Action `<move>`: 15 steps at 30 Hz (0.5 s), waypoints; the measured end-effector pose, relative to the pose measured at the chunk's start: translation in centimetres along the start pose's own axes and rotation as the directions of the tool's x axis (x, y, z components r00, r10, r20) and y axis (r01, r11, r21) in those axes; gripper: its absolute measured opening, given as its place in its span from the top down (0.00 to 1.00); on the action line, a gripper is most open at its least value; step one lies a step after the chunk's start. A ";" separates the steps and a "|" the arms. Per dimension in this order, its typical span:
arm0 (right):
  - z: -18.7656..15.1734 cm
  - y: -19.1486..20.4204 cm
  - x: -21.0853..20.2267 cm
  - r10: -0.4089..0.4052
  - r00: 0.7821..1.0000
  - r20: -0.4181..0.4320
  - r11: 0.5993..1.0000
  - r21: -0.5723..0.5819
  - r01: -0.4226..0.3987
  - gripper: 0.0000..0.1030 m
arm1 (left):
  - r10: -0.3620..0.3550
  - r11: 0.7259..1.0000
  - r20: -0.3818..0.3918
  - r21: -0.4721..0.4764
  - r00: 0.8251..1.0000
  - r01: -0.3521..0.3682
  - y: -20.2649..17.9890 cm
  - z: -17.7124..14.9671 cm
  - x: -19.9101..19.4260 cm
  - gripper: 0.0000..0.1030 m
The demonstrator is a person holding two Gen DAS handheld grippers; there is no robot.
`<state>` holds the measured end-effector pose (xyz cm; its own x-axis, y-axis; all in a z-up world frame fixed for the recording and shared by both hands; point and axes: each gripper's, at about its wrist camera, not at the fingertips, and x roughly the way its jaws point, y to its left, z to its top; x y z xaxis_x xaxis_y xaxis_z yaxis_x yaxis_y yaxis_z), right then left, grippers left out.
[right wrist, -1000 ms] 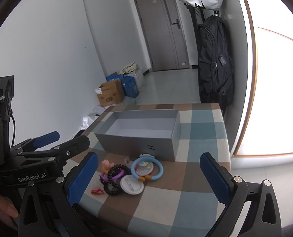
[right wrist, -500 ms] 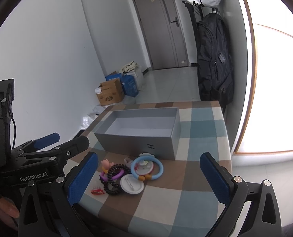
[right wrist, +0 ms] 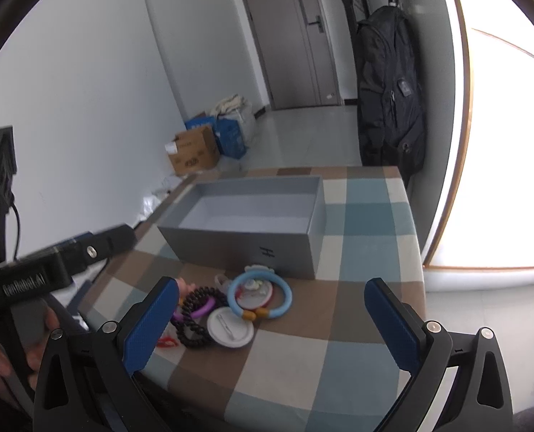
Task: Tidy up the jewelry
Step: 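Lower the right gripper onto the blue ring and close on it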
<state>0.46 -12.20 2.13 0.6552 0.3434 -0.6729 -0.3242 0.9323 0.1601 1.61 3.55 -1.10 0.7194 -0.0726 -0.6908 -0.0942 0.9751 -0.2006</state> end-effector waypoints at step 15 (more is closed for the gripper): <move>0.2 -0.2 6.4 0.055 0.979 -0.198 0.998 0.042 -0.048 0.17 | 0.002 0.996 -0.147 -0.089 0.989 -0.015 3.6 0.2 2.3 0.01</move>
<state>4.90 -10.17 -2.04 0.4877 0.3652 -0.7929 -0.3265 0.9187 0.2224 3.06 6.89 -3.33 0.6101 -0.1008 -0.7859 -0.1661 0.9536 -0.2512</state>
